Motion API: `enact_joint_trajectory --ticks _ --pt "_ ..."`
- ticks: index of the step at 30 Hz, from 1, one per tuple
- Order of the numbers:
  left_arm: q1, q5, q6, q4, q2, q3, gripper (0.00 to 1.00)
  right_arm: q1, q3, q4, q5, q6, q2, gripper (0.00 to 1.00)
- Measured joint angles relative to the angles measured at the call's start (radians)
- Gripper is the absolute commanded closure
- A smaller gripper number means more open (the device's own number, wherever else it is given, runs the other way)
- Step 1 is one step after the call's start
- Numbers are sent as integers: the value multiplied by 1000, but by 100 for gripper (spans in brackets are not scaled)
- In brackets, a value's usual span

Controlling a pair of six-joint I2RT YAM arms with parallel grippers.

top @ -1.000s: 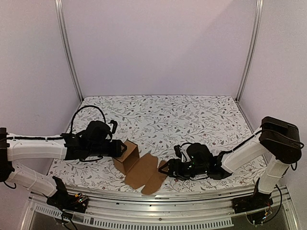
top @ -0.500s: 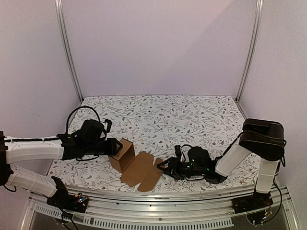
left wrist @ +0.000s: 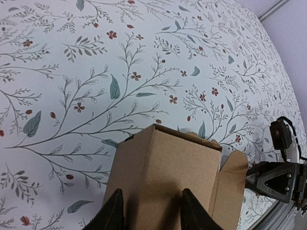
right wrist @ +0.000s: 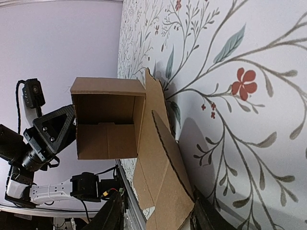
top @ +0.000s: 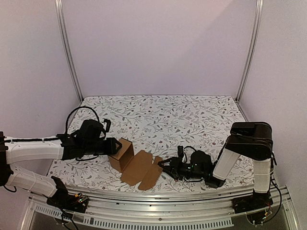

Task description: Fold the paper box

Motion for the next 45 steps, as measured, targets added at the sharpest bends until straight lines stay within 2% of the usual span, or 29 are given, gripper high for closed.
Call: enact_joint_trajectory --ticks 13,32,41,45 --pt "1 1 -3 14 0 -8 61 2 -3 48 25 6 19 54" --pt "6 15 -4 23 -5 -15 61 21 -6 61 46 -45 -40 47" --pt "8 22 -4 23 -18 -22 61 29 6 66 47 -27 -15 52" --pt "8 26 -5 23 -20 -25 61 34 21 66 47 -12 19 57"
